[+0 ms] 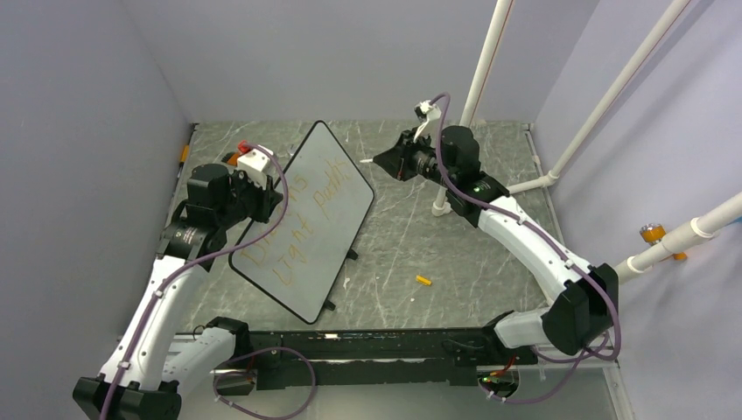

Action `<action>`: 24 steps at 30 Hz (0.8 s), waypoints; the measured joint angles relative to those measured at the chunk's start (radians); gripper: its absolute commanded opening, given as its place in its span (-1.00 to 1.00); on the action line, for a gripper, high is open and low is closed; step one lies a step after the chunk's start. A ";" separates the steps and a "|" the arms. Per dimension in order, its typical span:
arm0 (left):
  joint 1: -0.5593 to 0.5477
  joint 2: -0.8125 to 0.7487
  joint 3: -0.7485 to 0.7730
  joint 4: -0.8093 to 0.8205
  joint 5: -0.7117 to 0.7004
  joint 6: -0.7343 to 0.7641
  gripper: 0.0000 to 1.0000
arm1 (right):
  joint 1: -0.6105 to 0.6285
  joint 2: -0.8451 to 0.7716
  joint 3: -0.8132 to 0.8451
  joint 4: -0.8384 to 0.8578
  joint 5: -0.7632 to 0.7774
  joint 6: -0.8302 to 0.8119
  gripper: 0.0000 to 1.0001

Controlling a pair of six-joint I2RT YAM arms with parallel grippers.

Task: Write a sentence on the whiteboard
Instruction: Move the whiteboard to the corner of the board.

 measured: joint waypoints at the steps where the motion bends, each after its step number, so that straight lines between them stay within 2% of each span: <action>1: 0.000 0.000 0.006 -0.011 0.002 -0.001 -1.00 | 0.000 -0.006 -0.007 -0.003 0.003 0.000 -1.00; 16: -0.004 -0.119 0.007 -0.149 0.009 -0.060 -1.00 | 0.002 -0.084 -0.101 -0.006 0.004 0.012 -1.00; 24: -0.004 -0.206 -0.061 -0.089 0.043 -0.182 -1.00 | 0.003 -0.135 -0.175 -0.005 0.014 0.020 -1.00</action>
